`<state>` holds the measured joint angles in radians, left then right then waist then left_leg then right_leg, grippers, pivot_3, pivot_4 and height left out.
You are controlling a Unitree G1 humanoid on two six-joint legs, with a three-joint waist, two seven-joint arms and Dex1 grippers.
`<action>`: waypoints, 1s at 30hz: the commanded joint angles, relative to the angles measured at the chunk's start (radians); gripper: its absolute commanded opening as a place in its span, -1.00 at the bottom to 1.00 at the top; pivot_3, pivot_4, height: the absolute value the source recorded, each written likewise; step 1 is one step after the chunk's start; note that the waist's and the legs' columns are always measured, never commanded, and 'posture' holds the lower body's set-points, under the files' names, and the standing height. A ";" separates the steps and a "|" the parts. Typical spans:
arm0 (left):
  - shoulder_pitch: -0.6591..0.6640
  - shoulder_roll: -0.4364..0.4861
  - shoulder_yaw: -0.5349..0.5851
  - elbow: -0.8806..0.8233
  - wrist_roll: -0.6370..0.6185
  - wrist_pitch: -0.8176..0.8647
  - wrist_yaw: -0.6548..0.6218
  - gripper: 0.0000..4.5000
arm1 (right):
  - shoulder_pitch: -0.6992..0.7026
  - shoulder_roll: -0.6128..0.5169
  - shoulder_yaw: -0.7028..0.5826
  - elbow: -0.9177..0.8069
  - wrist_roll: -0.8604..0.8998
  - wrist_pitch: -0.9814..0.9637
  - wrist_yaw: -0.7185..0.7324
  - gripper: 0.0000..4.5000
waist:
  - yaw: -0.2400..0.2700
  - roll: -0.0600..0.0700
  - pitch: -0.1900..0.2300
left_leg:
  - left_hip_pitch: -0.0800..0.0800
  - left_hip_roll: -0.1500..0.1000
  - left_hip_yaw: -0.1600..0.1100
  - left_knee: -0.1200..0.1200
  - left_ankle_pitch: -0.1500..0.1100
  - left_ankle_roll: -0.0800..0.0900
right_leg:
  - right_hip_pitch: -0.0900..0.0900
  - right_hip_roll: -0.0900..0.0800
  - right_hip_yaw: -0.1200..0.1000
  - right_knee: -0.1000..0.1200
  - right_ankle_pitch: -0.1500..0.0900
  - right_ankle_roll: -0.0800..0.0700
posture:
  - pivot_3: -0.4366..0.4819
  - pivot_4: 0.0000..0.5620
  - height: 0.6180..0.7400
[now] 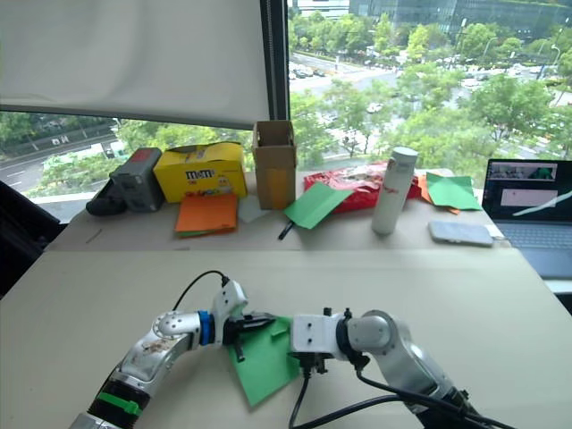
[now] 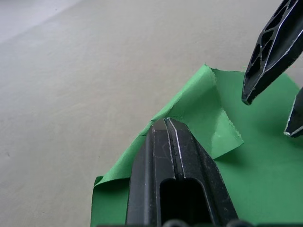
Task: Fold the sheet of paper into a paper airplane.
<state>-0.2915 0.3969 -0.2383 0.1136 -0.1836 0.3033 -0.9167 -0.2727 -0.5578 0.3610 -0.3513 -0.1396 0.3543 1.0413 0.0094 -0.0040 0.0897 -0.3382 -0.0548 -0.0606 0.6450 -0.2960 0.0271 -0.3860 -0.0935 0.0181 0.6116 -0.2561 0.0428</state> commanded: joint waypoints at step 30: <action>0.007 0.043 0.018 0.053 0.002 0.013 -0.045 -1.00 | -0.047 0.163 -0.008 0.168 0.095 0.155 -0.280 -0.99 | -0.009 0.000 0.000 | 0.000 -0.001 0.000 -0.001 0.000 0.000 | -0.001 -0.001 0.000 0.001 0.000 0.000 | -0.05 -0.47 1.00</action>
<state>-0.3002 0.4160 -0.2186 0.1239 -0.1986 0.3030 -0.9610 -0.3253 -0.3980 0.3457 -0.1591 -0.0556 0.5273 0.7605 0.0000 -0.0036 0.0898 -0.3381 -0.0554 -0.0606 0.6436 -0.2960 0.0268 -0.3875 -0.0943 0.0183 0.6122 -0.2561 0.0427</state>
